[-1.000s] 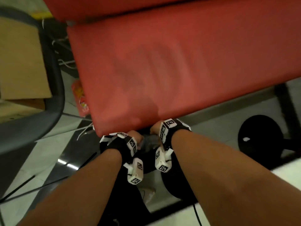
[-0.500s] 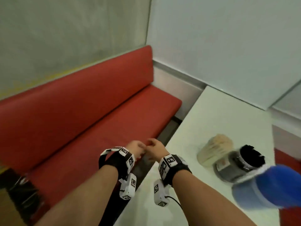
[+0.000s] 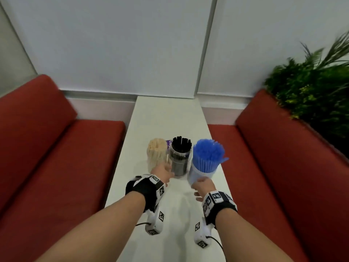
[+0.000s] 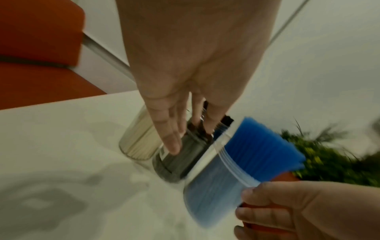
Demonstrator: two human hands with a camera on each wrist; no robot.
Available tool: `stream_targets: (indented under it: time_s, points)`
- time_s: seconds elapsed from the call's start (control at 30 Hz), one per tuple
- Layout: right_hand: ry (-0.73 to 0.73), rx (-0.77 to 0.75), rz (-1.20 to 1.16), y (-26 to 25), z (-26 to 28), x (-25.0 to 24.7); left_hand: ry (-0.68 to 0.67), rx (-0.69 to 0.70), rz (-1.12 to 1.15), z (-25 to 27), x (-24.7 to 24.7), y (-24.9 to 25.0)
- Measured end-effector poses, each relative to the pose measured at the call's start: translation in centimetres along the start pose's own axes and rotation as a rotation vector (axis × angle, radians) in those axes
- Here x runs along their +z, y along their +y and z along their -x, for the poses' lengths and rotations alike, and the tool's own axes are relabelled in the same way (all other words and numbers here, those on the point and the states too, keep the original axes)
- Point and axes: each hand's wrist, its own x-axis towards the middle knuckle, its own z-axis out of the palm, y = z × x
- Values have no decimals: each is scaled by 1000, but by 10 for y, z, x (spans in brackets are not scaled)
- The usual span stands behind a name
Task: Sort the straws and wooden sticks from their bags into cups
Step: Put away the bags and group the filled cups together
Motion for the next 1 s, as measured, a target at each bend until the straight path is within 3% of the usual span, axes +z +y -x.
stream_targets:
  time_s: [0.07, 0.17, 0.3, 0.47, 0.57, 0.67, 0.83, 1.0]
  points:
    - [131, 36, -62, 13, -9, -9, 123, 130, -176, -13, 10, 4]
    - [280, -69, -102, 12, -29, -20, 288, 289, -233, -33, 23, 18]
    - [328, -268, -59, -3, -64, -24, 423, 244, -526, -66, 42, 39]
    - [262, -370, -191, -18, -118, -15, 379, 109, -550, -122, 52, 57]
    - [239, -408, -203, -38, -153, -19, 350, 112, -557, -158, 46, 69]
    - [228, -425, -137, -65, -188, -28, 239, 113, -501, -197, 33, 85]
    - [209, -412, -80, -104, -246, -42, 120, 135, -598, -256, 12, 114]
    - [231, -413, -43, -121, -283, -35, 107, 160, -604, -292, 1, 123]
